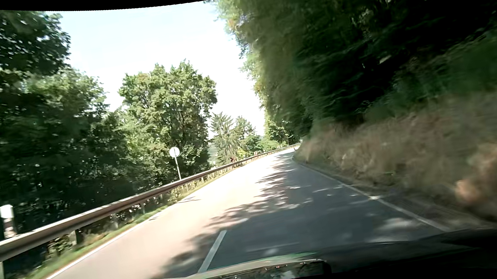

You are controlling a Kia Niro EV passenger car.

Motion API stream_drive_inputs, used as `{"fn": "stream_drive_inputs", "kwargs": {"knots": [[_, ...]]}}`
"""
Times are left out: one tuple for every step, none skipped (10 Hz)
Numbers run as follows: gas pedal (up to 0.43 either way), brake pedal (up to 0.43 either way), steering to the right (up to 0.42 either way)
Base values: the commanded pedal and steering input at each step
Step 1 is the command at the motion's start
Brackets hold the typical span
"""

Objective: Follow the waypoints while adhering to traffic rules and regulations

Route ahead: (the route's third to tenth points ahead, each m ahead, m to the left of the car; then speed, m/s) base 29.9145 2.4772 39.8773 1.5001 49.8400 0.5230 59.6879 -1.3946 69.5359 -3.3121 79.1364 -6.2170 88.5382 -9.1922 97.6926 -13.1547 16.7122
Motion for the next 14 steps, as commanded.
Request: {"fn": "stream_drive_inputs", "kwargs": {"knots": [[0.028, 0.0, -0.001], [0.028, 0.0, -0.001], [0.039, 0.0, -0.001], [0.047, 0.0, -0.001], [0.067, 0.0, -0.001], [0.067, 0.0, -0.001], [0.079, 0.0, -0.001], [0.079, 0.0, -0.001], [0.087, 0.0, 0.002], [0.087, 0.0, 0.005], [0.098, 0.0, 0.006], [0.11, 0.0, 0.007], [0.11, 0.0, 0.011], [0.118, 0.0, 0.011]]}}
